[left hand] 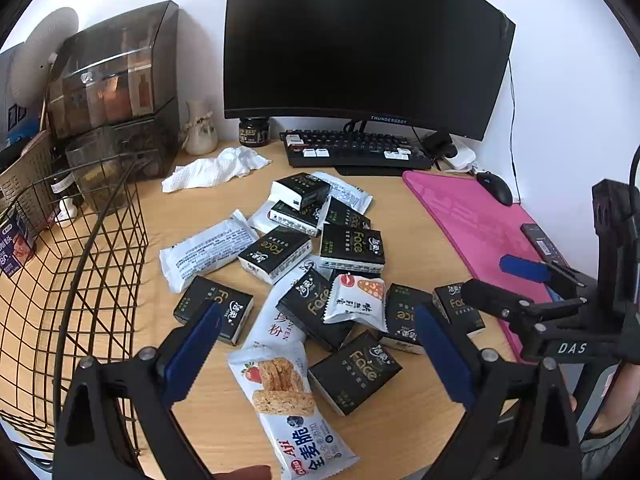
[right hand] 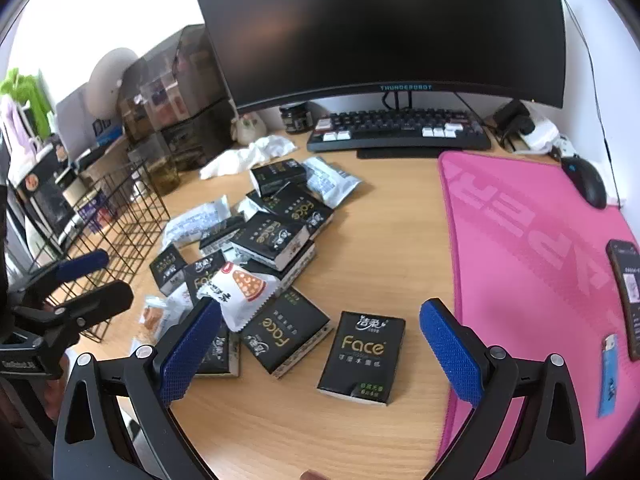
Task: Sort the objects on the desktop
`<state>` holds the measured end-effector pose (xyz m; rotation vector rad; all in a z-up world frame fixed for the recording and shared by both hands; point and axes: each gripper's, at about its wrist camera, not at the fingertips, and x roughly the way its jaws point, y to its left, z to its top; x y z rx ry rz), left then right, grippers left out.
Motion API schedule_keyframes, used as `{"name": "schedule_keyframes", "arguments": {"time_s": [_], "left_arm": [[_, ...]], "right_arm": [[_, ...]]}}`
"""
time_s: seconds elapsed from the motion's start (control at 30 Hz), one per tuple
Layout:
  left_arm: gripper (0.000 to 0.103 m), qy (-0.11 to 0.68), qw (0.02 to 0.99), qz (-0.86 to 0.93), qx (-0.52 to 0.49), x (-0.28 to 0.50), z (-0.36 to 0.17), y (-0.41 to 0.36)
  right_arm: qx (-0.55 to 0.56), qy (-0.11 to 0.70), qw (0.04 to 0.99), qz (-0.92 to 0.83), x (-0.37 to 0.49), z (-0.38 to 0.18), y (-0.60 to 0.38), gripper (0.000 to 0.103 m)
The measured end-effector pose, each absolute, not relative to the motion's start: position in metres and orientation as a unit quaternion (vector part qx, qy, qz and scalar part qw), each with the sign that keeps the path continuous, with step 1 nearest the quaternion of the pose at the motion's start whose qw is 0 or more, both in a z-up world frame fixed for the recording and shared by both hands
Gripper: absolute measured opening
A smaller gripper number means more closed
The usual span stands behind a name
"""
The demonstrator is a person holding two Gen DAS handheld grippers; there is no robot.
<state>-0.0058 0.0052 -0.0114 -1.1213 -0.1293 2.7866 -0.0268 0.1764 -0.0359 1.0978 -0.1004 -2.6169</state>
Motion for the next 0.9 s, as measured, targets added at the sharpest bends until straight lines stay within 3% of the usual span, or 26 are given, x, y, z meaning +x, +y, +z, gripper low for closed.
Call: {"name": "schedule_keyframes", "arguments": {"time_s": [0.9], "left_arm": [[0.096, -0.035, 0.054, 0.919, -0.388, -0.012, -0.025, 0.004]], "right_arm": [[0.365, 0.01, 0.118, -0.923, -0.023, -0.041, 0.172, 0.101]]}}
